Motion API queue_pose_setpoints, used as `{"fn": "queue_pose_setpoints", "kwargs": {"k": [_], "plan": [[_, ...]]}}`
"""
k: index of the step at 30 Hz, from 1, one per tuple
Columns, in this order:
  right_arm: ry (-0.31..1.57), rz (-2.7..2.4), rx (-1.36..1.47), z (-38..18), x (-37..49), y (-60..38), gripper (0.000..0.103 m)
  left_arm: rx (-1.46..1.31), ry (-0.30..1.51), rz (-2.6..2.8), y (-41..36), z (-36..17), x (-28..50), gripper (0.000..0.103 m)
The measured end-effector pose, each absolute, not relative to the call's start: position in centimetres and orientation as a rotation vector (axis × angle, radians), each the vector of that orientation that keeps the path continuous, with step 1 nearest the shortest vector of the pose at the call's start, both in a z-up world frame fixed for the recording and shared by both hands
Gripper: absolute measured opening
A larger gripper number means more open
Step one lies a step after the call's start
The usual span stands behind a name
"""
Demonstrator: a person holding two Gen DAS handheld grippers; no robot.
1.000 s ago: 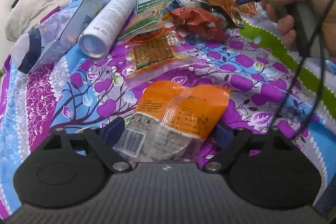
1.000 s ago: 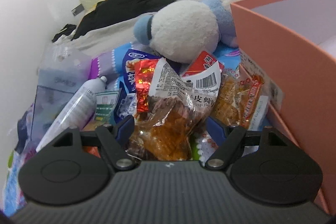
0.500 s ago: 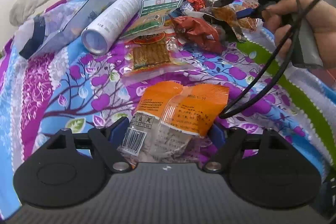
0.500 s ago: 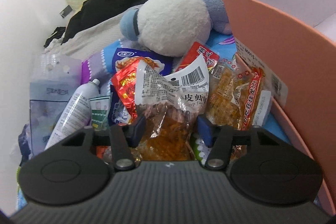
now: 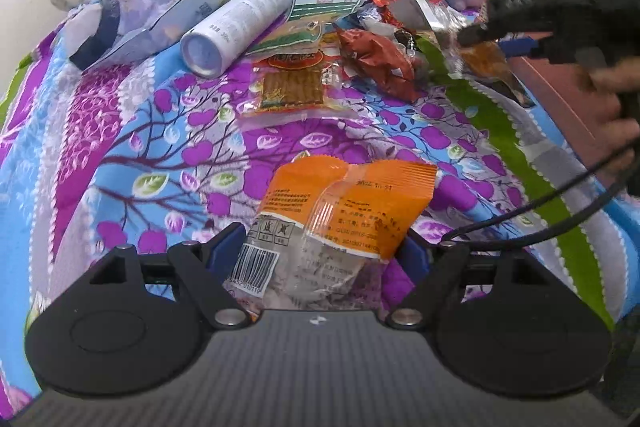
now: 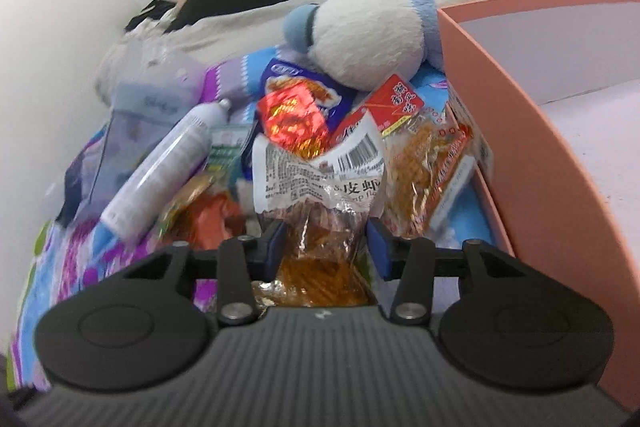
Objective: Organize snacks
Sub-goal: 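Carry both held packets over the pink box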
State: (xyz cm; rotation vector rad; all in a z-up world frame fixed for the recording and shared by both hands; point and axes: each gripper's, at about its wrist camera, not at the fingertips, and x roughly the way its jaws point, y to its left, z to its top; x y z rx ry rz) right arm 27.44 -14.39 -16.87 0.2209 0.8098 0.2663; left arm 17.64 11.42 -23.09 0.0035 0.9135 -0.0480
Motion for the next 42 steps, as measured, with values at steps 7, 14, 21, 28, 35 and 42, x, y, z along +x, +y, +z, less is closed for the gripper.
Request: {"fn": "queue_pose_setpoints", "kwargs": {"k": [7,14,21,28,35,42], "plan": [[0.808,0.336,0.113,-16.1,22.9,-15.2,0.041,-0.034,0.921,-0.004,10.7,-22.7,15.7,0.083],[0.833,0.401,0.049,-16.5,18.7,-16.3,0.039,-0.053,0.95,0.026,9.7,-23.0,13.8,0.083],[0.843,0.454,-0.038,-16.3,14.2,-17.0,0.039,-0.124,0.971,0.068,9.8,-23.0,11.9,0.083],[0.828,0.492,-0.136,-16.6,10.4,-17.0,0.042,-0.208,0.971,0.107,9.4,-22.0,11.2,0.083],[0.846,0.524,-0.173,-17.7,10.1,-16.1,0.065,-0.227,0.953,0.099,7.9,-21.2,11.2,0.083],[0.824,0.512,-0.217,-18.7,10.3,-15.2,0.066,-0.27,0.956,0.103,7.6,-20.8,11.7,0.083]]}}
